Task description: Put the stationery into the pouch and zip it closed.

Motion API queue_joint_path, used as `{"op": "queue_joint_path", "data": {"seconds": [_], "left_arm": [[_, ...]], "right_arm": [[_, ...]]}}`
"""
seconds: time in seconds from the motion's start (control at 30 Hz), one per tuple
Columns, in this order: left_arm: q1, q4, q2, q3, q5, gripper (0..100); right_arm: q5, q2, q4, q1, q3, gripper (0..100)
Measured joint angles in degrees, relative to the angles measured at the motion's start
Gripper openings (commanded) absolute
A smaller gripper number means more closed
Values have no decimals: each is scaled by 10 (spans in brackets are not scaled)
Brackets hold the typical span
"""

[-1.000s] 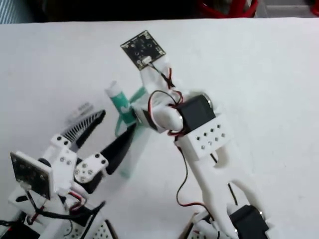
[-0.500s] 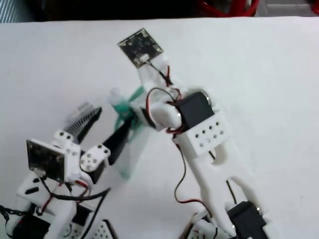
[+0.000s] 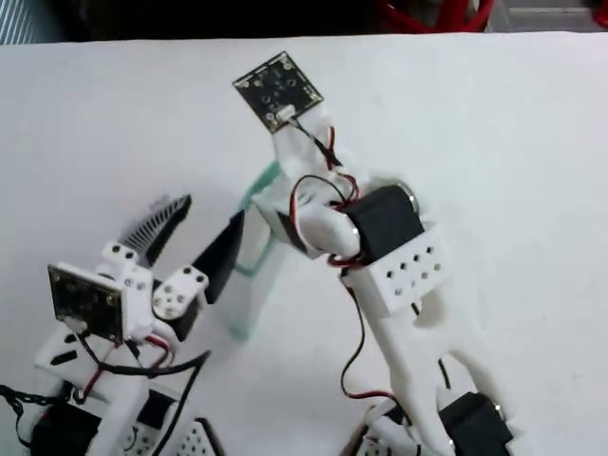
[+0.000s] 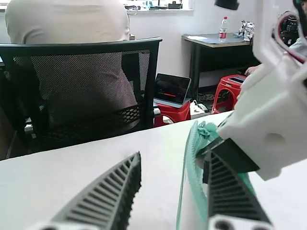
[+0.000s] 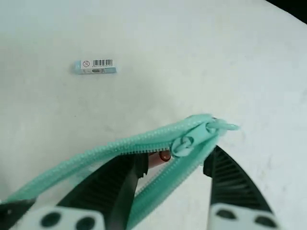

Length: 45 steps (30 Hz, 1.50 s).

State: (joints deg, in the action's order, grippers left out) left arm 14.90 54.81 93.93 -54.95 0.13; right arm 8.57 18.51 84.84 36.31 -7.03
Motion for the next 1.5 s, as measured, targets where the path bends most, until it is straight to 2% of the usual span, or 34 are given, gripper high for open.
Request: {"op": "queue_joint_path", "data": {"seconds": [0.3, 0.47, 0.57, 0.87, 1.0, 1.13, 1.23, 1.33, 1.5], "left_arm": [[-21, -20, 1, -47, 1, 215], [-58, -21, 2, -45, 1, 215], [-93, -20, 2, -37, 1, 215], [-252, -15, 6, -30, -2, 215], [-267, -19, 6, -39, -70, 214], [-271, -46, -14, -98, -129, 214], [-271, -49, -85, -102, -165, 214], [-271, -49, -222, -60, -207, 214], [-272, 24, -517, 129, -345, 217]], "right_arm": [[0, 3, 0, 0, 0, 200], [0, 4, 0, 0, 0, 307], [0, 4, 0, 1, 0, 318], [38, 9, -1, -1, 0, 250], [39, 30, -6, -1, 1, 250], [39, 52, -6, -1, 1, 248], [39, 55, -6, -1, 1, 248], [39, 55, -6, -1, 1, 248], [39, 57, -6, -1, 1, 248]]}}
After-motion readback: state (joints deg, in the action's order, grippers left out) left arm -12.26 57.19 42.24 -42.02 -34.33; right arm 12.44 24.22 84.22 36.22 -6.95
